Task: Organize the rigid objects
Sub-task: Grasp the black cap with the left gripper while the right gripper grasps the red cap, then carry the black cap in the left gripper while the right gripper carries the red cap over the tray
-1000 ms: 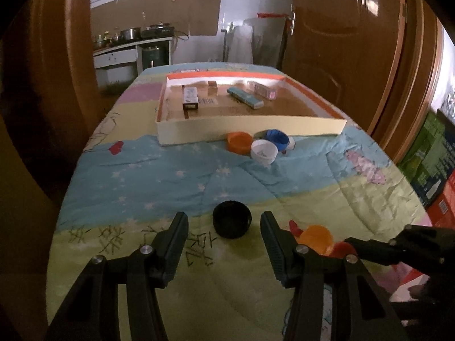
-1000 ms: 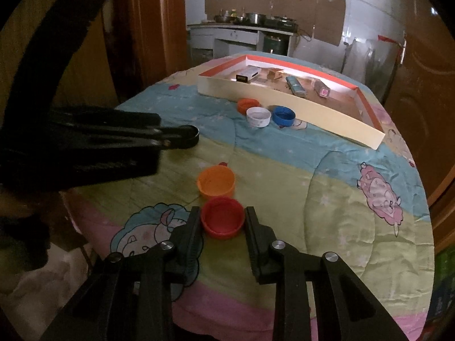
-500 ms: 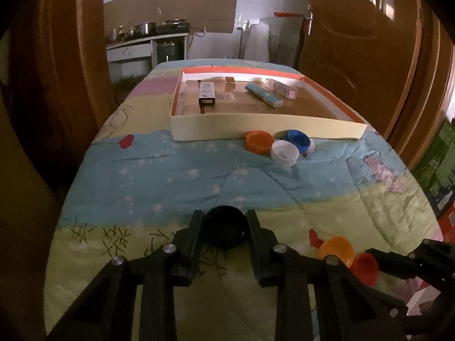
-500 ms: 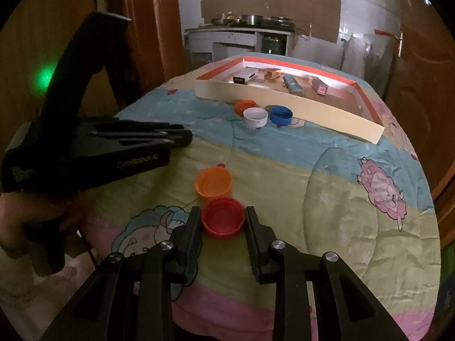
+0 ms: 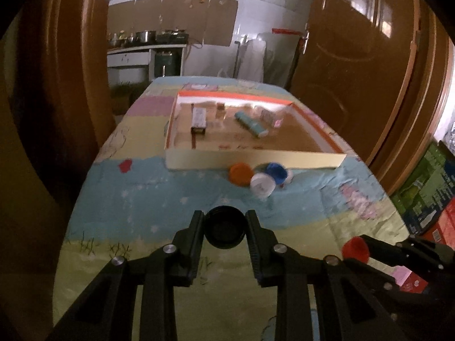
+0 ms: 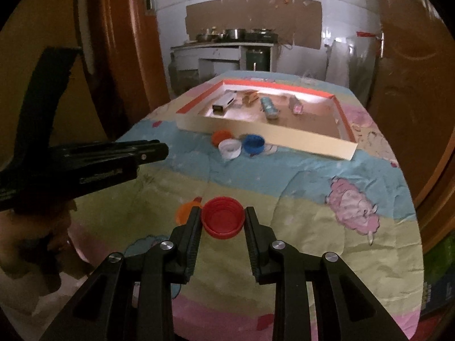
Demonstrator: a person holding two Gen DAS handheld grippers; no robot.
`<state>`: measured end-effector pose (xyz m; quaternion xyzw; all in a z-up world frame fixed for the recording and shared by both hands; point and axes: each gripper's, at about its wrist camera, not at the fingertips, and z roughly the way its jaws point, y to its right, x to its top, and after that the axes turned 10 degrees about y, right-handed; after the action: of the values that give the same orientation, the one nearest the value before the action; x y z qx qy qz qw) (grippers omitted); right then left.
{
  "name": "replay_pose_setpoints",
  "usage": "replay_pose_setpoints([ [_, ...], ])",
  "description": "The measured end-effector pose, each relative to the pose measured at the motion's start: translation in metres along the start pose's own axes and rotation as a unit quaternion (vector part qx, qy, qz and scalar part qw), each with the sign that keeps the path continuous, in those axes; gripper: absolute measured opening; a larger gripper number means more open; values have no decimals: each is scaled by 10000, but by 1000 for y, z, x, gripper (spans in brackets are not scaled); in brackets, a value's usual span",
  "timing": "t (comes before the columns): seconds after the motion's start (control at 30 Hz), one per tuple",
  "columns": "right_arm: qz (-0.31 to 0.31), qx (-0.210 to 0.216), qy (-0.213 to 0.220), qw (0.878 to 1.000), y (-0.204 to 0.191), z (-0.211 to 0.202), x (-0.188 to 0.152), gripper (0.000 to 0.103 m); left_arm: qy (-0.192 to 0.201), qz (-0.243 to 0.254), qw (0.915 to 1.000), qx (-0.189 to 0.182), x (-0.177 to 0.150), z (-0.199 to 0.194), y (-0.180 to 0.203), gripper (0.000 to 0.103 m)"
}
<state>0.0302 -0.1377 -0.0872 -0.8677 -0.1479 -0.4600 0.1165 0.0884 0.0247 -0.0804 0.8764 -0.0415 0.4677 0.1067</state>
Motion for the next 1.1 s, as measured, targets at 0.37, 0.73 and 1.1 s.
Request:
replay_pose_setpoints([
  [0.37,68,-142,226,9996,17,4,23,30,241,118,9992,-288,25,-1,18,30],
  [0.73,153,-177,256,9994,36,22,41,30,315,135,9988,-337,52,24,22,30],
  [1.1,221,-267,270,9990,63,48,64,30,243,87,9992,-311,76,59,24,30],
])
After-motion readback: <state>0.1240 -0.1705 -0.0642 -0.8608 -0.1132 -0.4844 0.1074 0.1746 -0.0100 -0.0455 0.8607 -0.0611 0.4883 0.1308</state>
